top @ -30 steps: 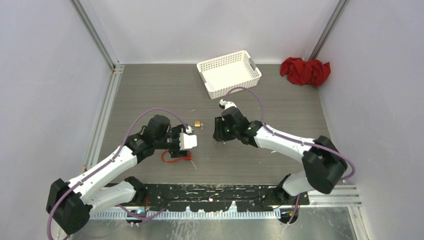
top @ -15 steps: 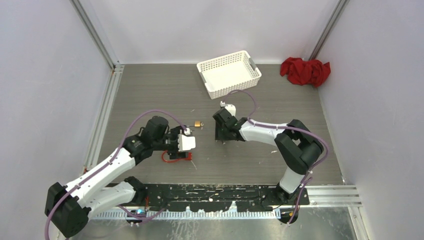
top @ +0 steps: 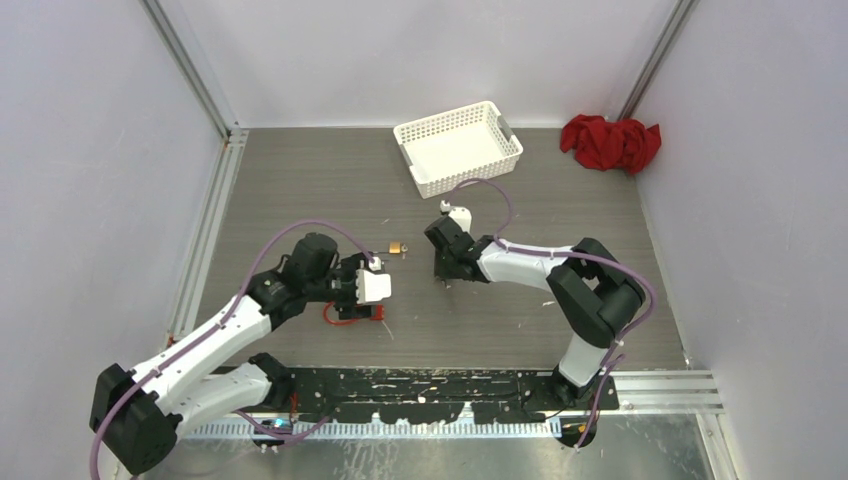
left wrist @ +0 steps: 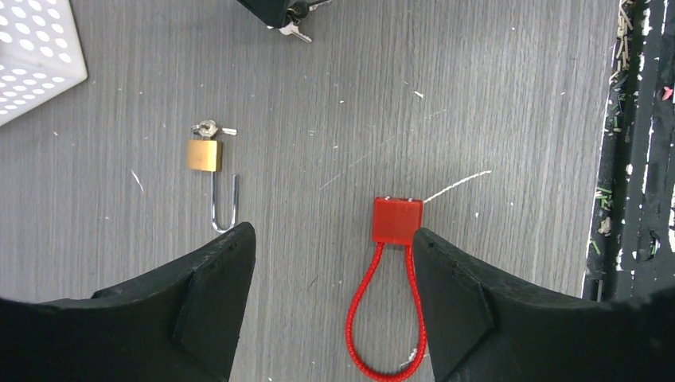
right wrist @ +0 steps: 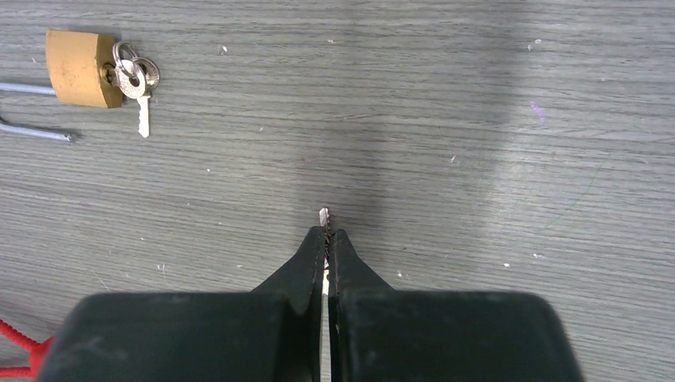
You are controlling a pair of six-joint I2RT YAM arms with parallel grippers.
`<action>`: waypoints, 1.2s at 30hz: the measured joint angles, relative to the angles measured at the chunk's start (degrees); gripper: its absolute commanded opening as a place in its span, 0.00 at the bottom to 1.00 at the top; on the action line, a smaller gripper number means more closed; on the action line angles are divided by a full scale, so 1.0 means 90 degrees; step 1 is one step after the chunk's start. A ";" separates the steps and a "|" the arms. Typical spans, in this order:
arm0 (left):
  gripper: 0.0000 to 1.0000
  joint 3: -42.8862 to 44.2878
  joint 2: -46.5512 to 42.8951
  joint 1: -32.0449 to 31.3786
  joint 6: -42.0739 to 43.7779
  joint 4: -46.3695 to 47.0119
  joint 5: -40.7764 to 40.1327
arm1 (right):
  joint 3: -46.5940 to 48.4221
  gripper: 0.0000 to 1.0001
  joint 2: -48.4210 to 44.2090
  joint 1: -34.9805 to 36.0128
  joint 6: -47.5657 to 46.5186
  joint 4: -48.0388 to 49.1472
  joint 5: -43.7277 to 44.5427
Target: Unlock with the key
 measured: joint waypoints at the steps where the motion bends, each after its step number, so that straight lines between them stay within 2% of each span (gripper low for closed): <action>1: 0.73 0.0000 0.0012 0.0000 -0.0005 0.0000 -0.0002 | 0.0000 0.01 -0.0005 0.0005 -0.0005 0.0002 0.0002; 8: 0.73 0.0000 0.0119 0.0000 -0.0192 0.0036 -0.0029 | -0.0308 0.01 -0.0495 0.0010 -0.0187 0.0104 -0.0342; 17: 0.73 0.0000 0.0175 0.0000 -0.0282 0.0406 -0.0148 | -0.0719 0.01 -0.2171 0.0005 -0.0821 0.0396 -0.1877; 21: 0.73 0.0000 0.0316 0.0000 -0.0284 0.0508 -0.0146 | -0.0721 0.01 -0.2443 0.0005 -0.0998 0.0381 -0.2244; 25: 0.73 0.0002 0.0301 0.0000 -0.0393 0.0697 -0.0107 | -0.0816 0.01 -0.2662 -0.0002 -0.1044 0.0483 -0.3096; 27: 0.71 0.0005 0.0219 0.0000 -0.0527 0.0782 0.0039 | -0.0826 0.01 -0.2817 -0.0002 -0.1032 0.0561 -0.3551; 36: 0.45 0.0384 -0.0362 -0.0299 -0.1554 0.0821 0.0945 | -0.0746 0.01 -0.3181 -0.0002 -0.0809 0.1112 -0.5333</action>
